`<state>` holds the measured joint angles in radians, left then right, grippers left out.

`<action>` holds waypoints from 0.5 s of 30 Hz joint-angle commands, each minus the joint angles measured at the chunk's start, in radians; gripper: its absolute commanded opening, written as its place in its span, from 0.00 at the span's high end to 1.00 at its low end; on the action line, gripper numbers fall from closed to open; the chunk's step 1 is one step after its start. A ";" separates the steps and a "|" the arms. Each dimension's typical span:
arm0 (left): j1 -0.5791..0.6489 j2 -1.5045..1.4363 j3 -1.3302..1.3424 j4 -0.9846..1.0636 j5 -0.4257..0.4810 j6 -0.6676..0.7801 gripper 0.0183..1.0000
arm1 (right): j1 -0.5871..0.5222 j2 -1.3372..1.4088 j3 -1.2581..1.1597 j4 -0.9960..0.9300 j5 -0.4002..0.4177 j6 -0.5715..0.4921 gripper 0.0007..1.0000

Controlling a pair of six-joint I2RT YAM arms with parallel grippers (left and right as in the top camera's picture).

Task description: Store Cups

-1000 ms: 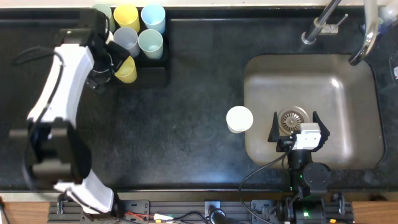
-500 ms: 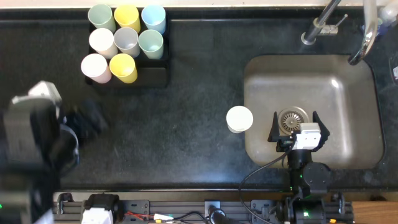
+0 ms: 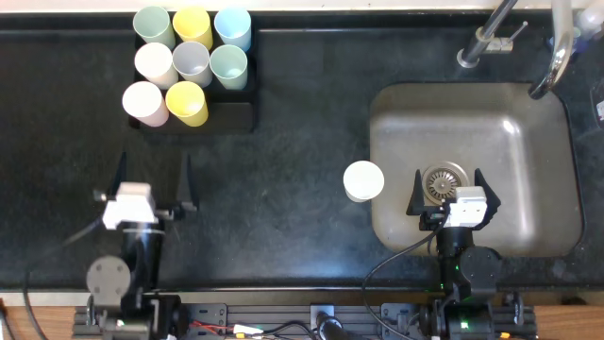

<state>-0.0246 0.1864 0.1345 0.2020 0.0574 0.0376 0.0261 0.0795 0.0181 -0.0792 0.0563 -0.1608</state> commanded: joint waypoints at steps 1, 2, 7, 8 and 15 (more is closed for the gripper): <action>0.001 -0.165 -0.098 -0.083 0.028 0.045 0.00 | -0.005 -0.008 -0.013 0.006 0.003 0.004 0.00; 0.001 -0.192 -0.119 -0.103 0.028 0.045 0.00 | -0.005 -0.008 -0.013 0.006 0.003 0.004 0.00; 0.001 -0.184 -0.127 -0.280 0.042 0.041 0.00 | -0.005 -0.008 -0.013 0.006 0.003 0.004 0.00; 0.001 -0.184 -0.127 -0.279 0.031 0.042 0.00 | -0.005 -0.008 -0.013 0.006 0.003 0.004 0.00; 0.001 -0.184 -0.127 -0.279 0.016 0.041 0.00 | -0.005 -0.008 -0.013 0.006 0.003 0.004 0.00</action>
